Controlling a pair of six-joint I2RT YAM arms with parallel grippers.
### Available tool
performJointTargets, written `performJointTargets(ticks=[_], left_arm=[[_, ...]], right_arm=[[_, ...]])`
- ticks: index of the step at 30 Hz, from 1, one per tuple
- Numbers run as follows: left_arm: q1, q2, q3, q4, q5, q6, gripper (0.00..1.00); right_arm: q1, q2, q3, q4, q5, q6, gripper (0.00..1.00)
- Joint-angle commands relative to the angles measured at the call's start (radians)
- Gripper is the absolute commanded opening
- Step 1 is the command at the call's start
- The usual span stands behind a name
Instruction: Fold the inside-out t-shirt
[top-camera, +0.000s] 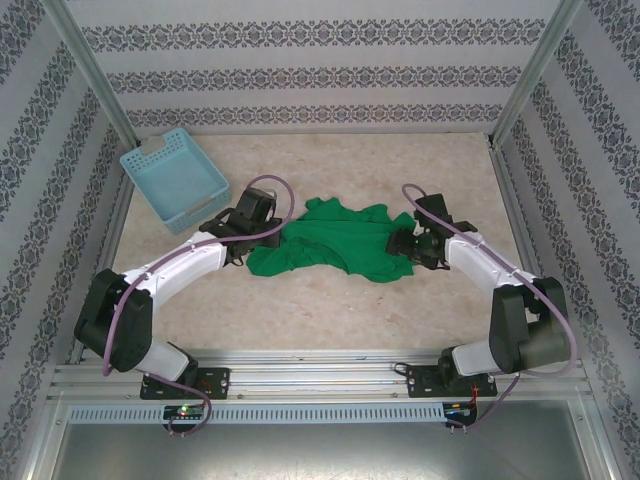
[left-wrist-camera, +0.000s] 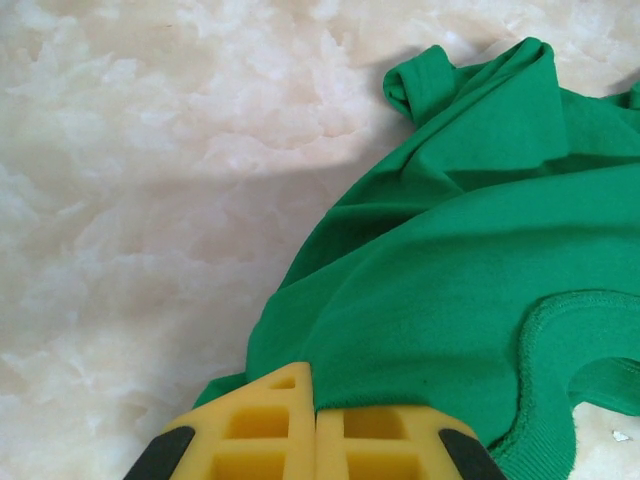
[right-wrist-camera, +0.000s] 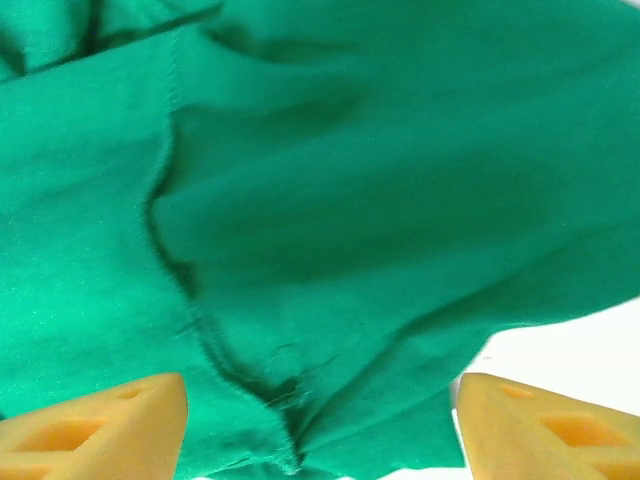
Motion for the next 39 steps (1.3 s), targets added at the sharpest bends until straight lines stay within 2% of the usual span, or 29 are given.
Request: performJointTargets(ticks=[1, 7, 10, 12, 15, 19, 24, 31, 39], left_arm=[[0.011, 0.008, 0.027, -0.026, 0.005, 0.009, 0.00], [0.011, 0.006, 0.018, -0.022, 0.014, 0.001, 0.00], [0.010, 0.005, 0.020, -0.026, 0.018, -0.003, 0.00], [0.011, 0.011, 0.029, -0.037, 0.020, -0.003, 0.00], [0.011, 0.008, 0.052, -0.064, 0.021, 0.002, 0.00], [0.012, -0.040, 0.083, -0.103, 0.019, 0.016, 0.00], [0.011, -0.130, 0.138, -0.144, -0.003, 0.033, 0.00], [0.009, -0.333, 0.244, -0.156, -0.007, 0.081, 0.00], [-0.023, -0.570, 0.331, -0.103, 0.089, 0.145, 0.00]], right_arm=[[0.054, 0.020, 0.024, -0.010, 0.015, 0.018, 0.71], [0.117, 0.100, -0.005, 0.004, 0.027, 0.058, 0.60], [0.140, 0.150, 0.016, -0.004, 0.021, 0.053, 0.50], [0.159, 0.163, 0.049, -0.048, 0.055, 0.039, 0.38], [0.167, 0.105, 0.073, -0.102, 0.134, 0.034, 0.20], [0.173, -0.057, 0.102, -0.178, 0.208, 0.003, 0.09], [0.171, -0.249, 0.179, -0.296, 0.269, -0.028, 0.04], [0.181, -0.452, 0.401, -0.421, 0.272, 0.003, 0.00], [0.194, -0.548, 0.716, -0.474, 0.158, 0.032, 0.00]])
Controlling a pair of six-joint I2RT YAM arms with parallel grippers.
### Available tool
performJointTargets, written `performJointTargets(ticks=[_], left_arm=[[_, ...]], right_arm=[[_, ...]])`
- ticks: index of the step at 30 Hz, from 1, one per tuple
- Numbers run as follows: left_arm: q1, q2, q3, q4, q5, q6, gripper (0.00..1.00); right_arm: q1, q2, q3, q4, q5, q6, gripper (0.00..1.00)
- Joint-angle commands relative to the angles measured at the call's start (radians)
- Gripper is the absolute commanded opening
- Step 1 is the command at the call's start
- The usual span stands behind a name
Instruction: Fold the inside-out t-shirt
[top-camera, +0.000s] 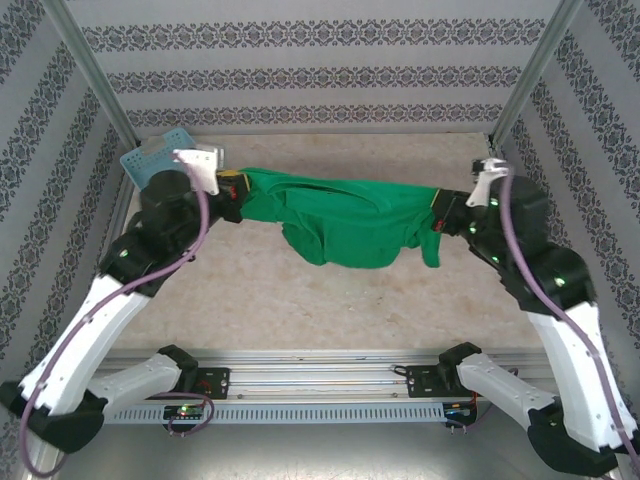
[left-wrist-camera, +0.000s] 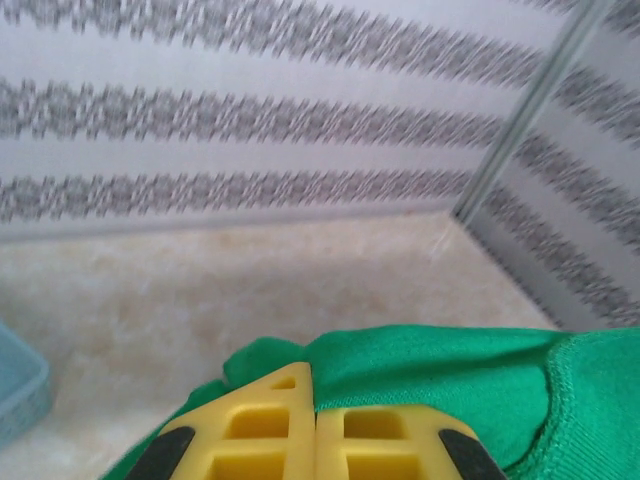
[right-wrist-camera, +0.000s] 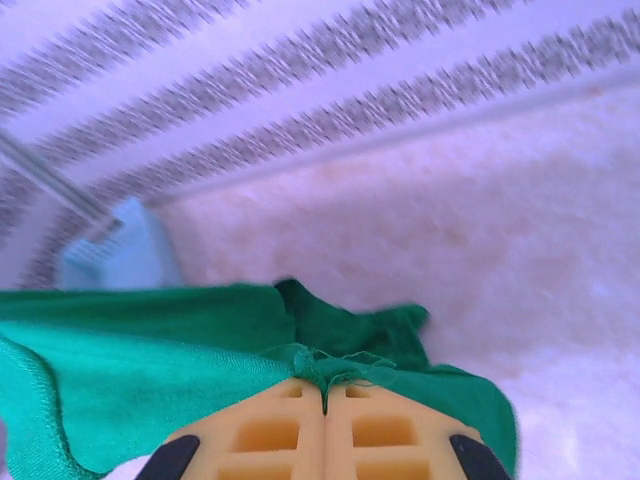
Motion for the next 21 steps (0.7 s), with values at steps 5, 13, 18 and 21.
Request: performJointTargets(ticks=[5, 13, 18, 21], left_arm=[[-0.022, -0.068, 0.200, -0.062, 0.112, 0.086, 0.00], [-0.025, -0.100, 0.292, -0.064, 0.185, 0.076, 0.00], [-0.024, -0.001, 0.297, -0.065, 0.070, 0.103, 0.00], [-0.023, 0.116, 0.290, -0.102, -0.125, 0.162, 0.00]], right_arm=[[0.011, -0.044, 0.217, -0.051, -0.061, 0.010, 0.00], [0.011, -0.058, 0.357, -0.051, -0.109, -0.001, 0.00], [0.010, 0.000, 0.353, -0.045, 0.024, -0.060, 0.00], [0.009, 0.063, 0.278, -0.011, 0.159, -0.123, 0.00]])
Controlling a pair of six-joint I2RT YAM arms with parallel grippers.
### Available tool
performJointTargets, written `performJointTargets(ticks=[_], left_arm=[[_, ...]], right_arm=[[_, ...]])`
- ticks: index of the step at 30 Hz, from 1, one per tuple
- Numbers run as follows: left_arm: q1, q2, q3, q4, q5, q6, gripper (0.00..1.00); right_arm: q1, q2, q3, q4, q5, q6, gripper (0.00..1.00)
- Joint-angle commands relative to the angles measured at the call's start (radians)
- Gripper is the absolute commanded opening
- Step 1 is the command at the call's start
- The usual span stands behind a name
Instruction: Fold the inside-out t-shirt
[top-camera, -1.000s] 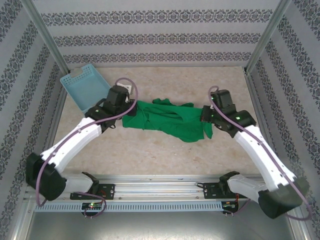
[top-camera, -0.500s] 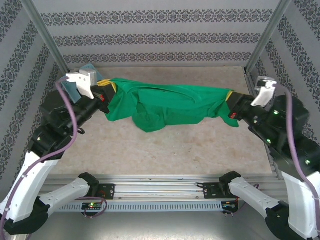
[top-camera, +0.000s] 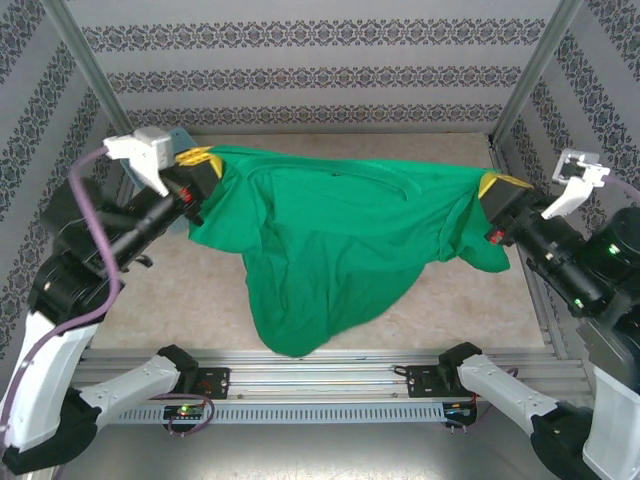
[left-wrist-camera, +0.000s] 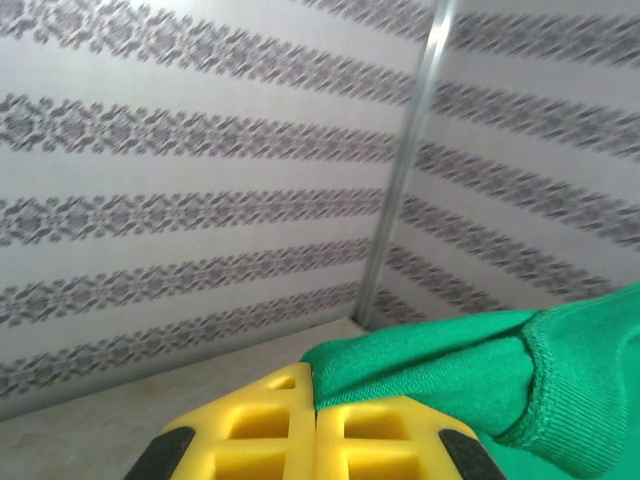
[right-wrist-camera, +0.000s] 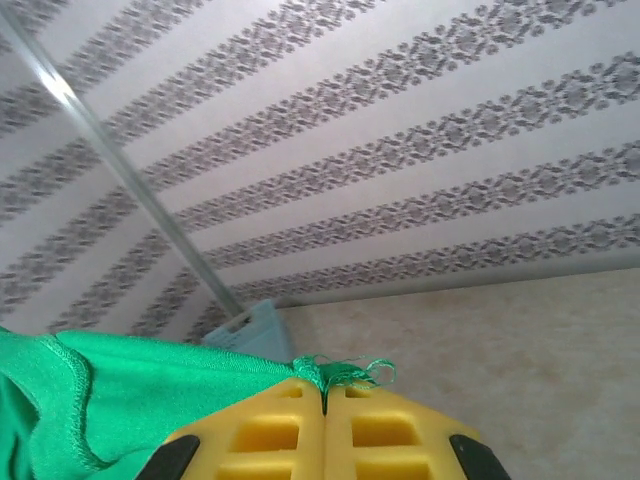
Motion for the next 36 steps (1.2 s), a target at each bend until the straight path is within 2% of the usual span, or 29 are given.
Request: performJointTargets(ticks=[1, 4, 7, 11, 15, 23, 30, 31, 33, 36], left_arm=[[-0.002, 0.138, -0.011, -0.046, -0.278, 0.089, 0.00], [0.000, 0.258, -0.070, -0.019, -0.424, 0.113, 0.00], [0.008, 0.399, -0.095, 0.001, -0.466, 0.114, 0.00], [0.041, 0.607, -0.090, 0.046, -0.439, 0.089, 0.00], [0.081, 0.830, 0.010, 0.031, -0.380, 0.055, 0.00], [0.162, 1.186, 0.320, -0.048, -0.279, -0.006, 0.00], [0.212, 1.445, 0.694, -0.189, -0.239, 0.006, 0.20], [0.217, 1.479, 0.744, -0.211, -0.233, 0.006, 0.26], [0.227, 1.537, 0.858, -0.278, -0.228, 0.015, 0.44], [0.224, 1.543, 0.892, -0.330, -0.171, 0.040, 0.60]], right_arm=[[-0.002, 0.095, -0.090, 0.046, 0.228, -0.090, 0.00], [-0.036, 0.172, -0.213, 0.116, 0.236, -0.109, 0.00], [-0.115, 0.254, -0.336, 0.208, 0.118, -0.073, 0.00], [-0.185, 0.395, -0.462, 0.319, 0.055, -0.037, 0.00], [-0.230, 0.577, -0.494, 0.399, 0.011, -0.021, 0.00], [-0.262, 0.938, -0.308, 0.402, 0.008, -0.002, 0.00], [-0.294, 1.144, -0.093, 0.366, 0.019, 0.017, 0.00], [-0.299, 1.166, -0.068, 0.360, 0.021, 0.020, 0.00], [-0.310, 1.219, -0.006, 0.340, 0.022, 0.028, 0.00], [-0.320, 1.277, 0.056, 0.312, 0.008, 0.034, 0.00]])
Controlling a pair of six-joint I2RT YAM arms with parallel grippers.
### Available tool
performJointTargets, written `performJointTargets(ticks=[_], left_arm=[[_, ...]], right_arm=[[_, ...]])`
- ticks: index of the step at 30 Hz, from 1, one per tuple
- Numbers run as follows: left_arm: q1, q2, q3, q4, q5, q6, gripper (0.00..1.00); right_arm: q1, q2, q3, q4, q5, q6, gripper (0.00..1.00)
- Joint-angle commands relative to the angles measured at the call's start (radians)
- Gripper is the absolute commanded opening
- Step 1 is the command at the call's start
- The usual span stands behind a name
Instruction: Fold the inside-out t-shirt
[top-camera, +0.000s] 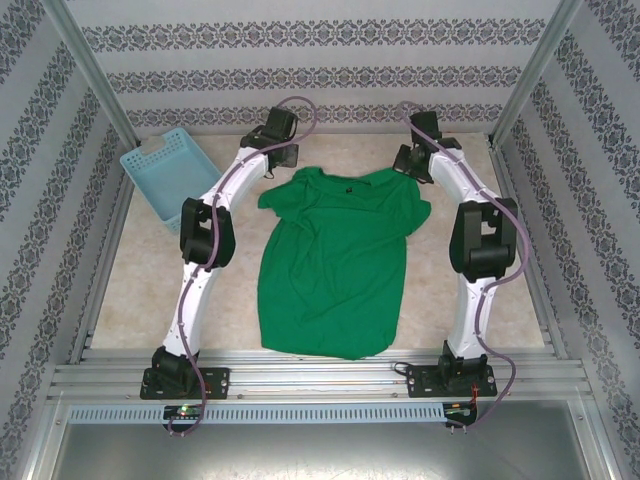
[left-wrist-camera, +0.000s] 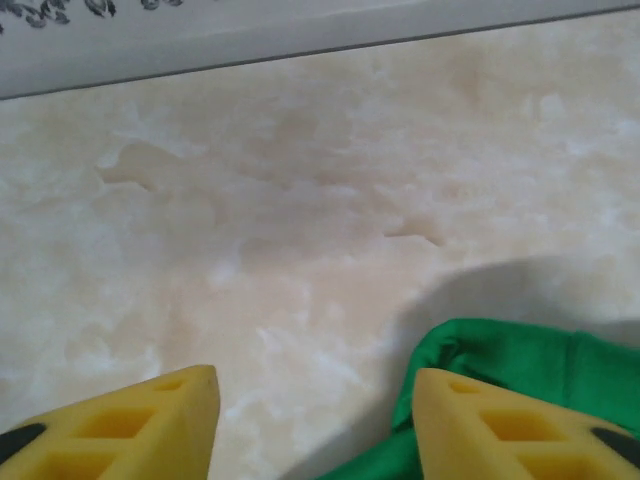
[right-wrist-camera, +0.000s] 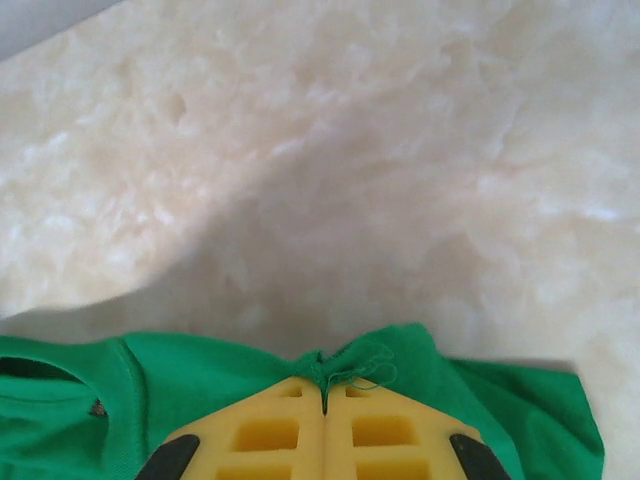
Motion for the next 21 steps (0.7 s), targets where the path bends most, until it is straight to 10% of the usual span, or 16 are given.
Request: performJointTargets(ticks=[1, 10, 21], left_arm=[[0.002, -0.005, 0.035, -0.141, 0.075, 0.028, 0.63], [-0.009, -0.039, -0.135, -0.149, 0.189, 0.005, 0.67], [-0.004, -0.120, -0.267, -0.065, 0.172, -0.038, 0.00]], right_arm=[[-0.015, 0.056, 0.070, -0.051, -0.003, 0.019, 0.00], [-0.027, 0.091, 0.080, -0.056, -0.014, 0.014, 0.01], [-0.041, 0.081, 0.094, -0.069, 0.011, -0.008, 0.00]])
